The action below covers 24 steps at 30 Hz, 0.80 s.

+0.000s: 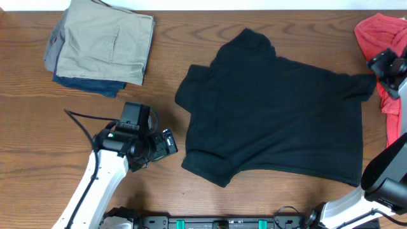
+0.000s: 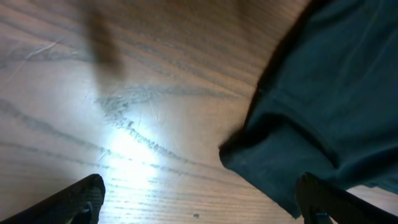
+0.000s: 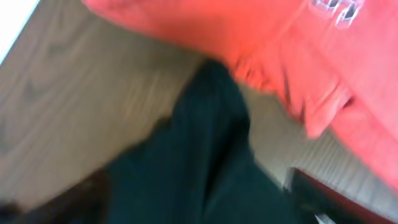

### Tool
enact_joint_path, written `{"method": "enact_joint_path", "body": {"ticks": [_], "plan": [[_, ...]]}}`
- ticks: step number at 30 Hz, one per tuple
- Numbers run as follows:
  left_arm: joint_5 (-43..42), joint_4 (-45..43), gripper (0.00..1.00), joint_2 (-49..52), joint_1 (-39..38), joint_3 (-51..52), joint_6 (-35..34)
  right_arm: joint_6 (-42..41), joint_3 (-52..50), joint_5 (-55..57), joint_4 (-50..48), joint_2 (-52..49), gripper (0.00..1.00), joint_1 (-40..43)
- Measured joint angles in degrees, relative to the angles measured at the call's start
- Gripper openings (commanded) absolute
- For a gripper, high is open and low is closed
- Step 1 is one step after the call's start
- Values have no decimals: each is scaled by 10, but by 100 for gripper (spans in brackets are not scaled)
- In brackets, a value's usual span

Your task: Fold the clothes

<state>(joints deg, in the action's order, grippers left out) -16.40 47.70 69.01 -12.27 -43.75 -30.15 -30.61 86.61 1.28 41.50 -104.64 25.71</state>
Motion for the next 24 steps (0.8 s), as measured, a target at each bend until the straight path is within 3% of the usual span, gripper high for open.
{"method": "enact_joint_path", "body": {"ticks": [8,16,24], "plan": [[-2,-34,98,41,0,0,6,1,6,-143,142,0,97,-1],[-2,-32,98,65,0,0,19,-8,6,-87,297,34,98,-8],[-2,-32,98,65,0,0,23,-31,-95,-43,309,202,99,-15]]}}
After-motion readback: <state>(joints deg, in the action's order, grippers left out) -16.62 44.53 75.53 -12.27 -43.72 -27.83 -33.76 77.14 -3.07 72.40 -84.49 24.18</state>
